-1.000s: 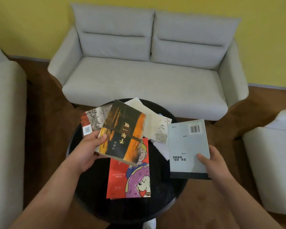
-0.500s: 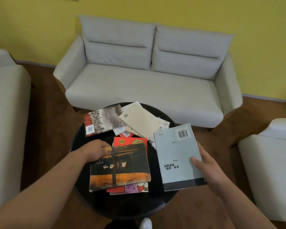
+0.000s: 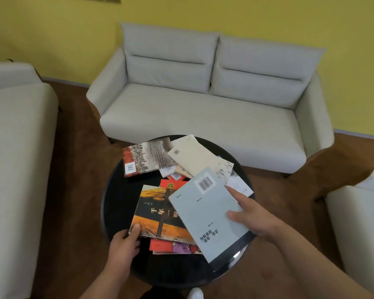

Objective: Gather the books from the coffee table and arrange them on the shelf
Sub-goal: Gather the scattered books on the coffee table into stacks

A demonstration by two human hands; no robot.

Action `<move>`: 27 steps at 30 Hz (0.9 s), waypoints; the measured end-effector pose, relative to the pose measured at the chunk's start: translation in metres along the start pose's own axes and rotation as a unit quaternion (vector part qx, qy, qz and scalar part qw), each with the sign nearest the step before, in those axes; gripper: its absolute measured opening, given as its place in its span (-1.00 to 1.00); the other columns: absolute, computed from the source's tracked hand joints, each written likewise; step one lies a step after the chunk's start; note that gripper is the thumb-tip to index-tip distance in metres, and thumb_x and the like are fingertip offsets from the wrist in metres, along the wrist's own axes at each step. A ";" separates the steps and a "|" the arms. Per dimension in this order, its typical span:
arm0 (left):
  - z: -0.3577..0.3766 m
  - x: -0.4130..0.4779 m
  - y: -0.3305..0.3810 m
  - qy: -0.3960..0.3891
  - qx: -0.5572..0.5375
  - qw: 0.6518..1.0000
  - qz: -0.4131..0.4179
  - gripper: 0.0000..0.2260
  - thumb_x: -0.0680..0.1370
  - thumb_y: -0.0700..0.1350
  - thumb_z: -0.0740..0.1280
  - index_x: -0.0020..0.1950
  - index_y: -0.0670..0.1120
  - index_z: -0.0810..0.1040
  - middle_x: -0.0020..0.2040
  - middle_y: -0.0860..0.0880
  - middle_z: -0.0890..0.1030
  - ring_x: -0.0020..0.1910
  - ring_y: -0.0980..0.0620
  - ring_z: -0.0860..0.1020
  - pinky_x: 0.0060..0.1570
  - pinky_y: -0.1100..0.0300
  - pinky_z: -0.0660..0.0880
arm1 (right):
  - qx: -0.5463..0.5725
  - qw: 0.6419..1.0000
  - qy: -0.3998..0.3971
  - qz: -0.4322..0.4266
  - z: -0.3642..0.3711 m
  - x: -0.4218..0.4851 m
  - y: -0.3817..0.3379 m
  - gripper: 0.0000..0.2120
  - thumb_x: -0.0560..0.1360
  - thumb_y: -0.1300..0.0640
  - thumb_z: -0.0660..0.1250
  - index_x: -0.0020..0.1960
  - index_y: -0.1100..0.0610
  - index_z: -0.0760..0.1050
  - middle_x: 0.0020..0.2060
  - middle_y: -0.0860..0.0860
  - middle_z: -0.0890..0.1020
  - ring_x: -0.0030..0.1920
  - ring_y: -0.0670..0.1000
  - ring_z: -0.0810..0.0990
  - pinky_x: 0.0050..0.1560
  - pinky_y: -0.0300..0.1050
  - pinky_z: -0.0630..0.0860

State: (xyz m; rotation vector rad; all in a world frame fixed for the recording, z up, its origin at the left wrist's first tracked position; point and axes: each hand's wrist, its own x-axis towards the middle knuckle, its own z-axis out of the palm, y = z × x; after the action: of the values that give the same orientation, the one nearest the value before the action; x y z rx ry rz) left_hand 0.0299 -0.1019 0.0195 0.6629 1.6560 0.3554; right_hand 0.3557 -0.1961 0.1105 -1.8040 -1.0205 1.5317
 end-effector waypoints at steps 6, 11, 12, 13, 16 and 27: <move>0.008 -0.003 0.021 -0.024 -0.084 0.996 -0.011 -0.70 0.65 0.03 0.22 0.24 -0.17 0.46 0.08 -0.19 0.60 0.05 -0.14 0.59 0.19 -0.11 0.54 | -0.292 0.951 -0.091 -0.028 0.031 0.082 -0.049 -0.49 0.63 0.23 0.28 0.54 -0.07 0.36 0.28 -0.10 0.52 0.22 -0.07 0.48 0.02 -0.38 0.39; 0.016 -0.012 0.009 -0.073 -0.239 0.967 -0.041 -0.50 0.53 0.29 0.25 0.20 -0.10 0.51 0.08 -0.13 0.64 0.07 -0.07 0.58 0.15 0.02 0.48 | -0.444 0.894 -0.058 -0.006 0.051 0.126 -0.046 -0.47 0.61 0.06 0.30 0.55 -0.16 0.30 0.28 0.13 0.50 0.31 0.18 0.50 0.31 0.06 0.48; 0.020 -0.014 0.006 -0.075 -0.222 0.972 -0.028 -0.55 0.50 0.21 0.34 0.22 -0.09 0.50 0.09 -0.13 0.65 0.10 -0.09 0.59 0.14 0.00 0.50 | -0.470 0.881 -0.047 -0.004 0.053 0.128 -0.044 -0.47 0.60 0.02 0.30 0.54 -0.19 0.28 0.27 0.13 0.49 0.31 0.20 0.49 0.32 0.08 0.47; 0.023 -0.016 0.004 -0.072 -0.197 0.978 -0.017 -0.58 0.48 0.10 0.42 0.24 -0.09 0.49 0.10 -0.13 0.66 0.09 -0.11 0.61 0.11 -0.03 0.54 | -0.496 0.868 -0.039 -0.006 0.053 0.129 -0.041 -0.47 0.60 -0.02 0.29 0.54 -0.20 0.27 0.28 0.11 0.50 0.31 0.21 0.47 0.32 0.09 0.45; 0.031 -0.015 0.011 -0.040 -0.172 0.984 0.020 -0.60 0.47 -0.13 0.49 0.24 -0.06 0.43 0.10 -0.14 0.65 0.05 -0.15 0.65 0.07 -0.16 0.59 | -0.487 0.873 -0.040 -0.007 0.051 0.124 -0.040 -0.53 0.58 -0.06 0.31 0.47 -0.09 0.35 0.30 0.02 0.54 0.33 0.17 0.50 0.32 0.08 0.44; 0.050 -0.007 0.089 -0.063 -0.171 0.971 0.154 -0.82 0.60 -0.12 0.33 0.13 -0.19 0.56 -0.01 -0.18 0.71 -0.05 -0.18 0.67 -0.08 -0.07 0.60 | -0.029 0.998 -0.037 0.046 0.041 0.090 -0.012 -0.58 0.59 -0.01 0.39 0.40 -0.06 0.35 0.21 -0.18 0.56 0.11 -0.17 0.55 0.13 -0.21 0.49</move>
State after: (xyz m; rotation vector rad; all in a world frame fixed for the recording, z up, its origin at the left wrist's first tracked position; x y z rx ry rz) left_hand 0.0988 -0.0427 0.0662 0.6653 1.3272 0.7867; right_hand 0.3182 -0.1173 0.0617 -1.8696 -1.0399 1.6492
